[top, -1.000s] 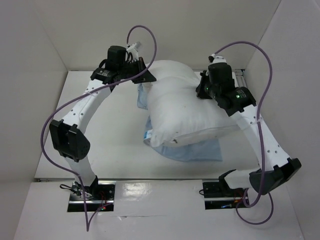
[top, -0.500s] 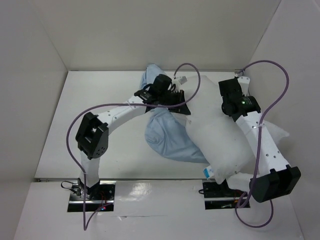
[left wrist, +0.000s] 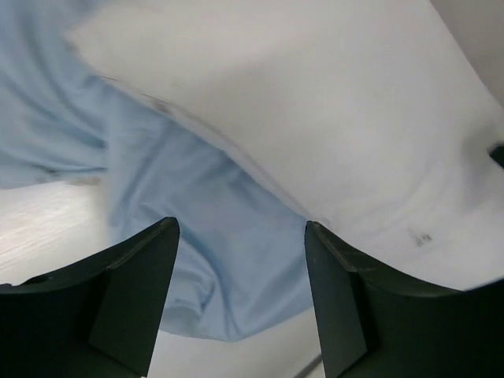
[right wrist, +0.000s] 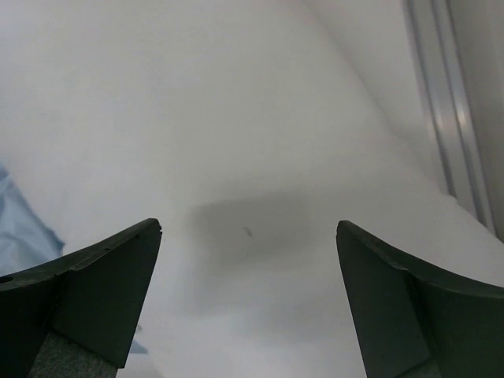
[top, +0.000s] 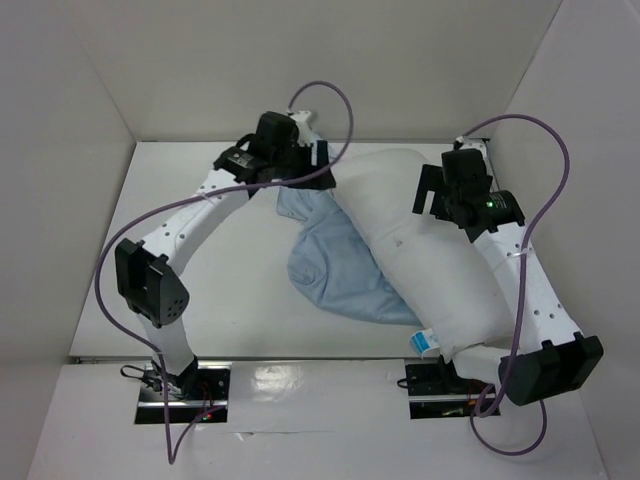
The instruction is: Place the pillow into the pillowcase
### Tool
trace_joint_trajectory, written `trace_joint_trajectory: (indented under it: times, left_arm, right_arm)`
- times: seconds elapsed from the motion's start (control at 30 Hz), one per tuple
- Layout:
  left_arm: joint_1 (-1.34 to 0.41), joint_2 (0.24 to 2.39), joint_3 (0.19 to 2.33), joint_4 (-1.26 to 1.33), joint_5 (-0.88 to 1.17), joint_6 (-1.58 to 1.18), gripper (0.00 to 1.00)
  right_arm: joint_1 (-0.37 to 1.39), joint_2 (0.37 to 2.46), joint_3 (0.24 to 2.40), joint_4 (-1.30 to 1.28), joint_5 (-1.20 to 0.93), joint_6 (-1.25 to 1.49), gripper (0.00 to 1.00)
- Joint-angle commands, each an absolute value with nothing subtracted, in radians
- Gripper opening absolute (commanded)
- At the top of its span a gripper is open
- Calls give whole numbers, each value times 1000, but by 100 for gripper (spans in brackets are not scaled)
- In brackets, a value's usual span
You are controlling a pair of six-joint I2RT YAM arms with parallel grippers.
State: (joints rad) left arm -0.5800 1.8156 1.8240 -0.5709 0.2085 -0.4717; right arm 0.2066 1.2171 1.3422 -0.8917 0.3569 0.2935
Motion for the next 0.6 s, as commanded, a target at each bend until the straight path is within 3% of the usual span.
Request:
trace_joint_trajectory:
  times: [0.0,0.33,0.57]
  left_arm:
    - [-463,1802,1822,-629,114,-500,78]
    - [-310,2046,1870,-618,140,-584,80]
    - [-291,2229,1963,-606,138,-612,82]
  right_arm:
    - [258,1216,1400,-808,241,267,100]
    - [543,1282,1448,-834,275,276,100]
    - [666,1364,1439,-925,435,360,100]
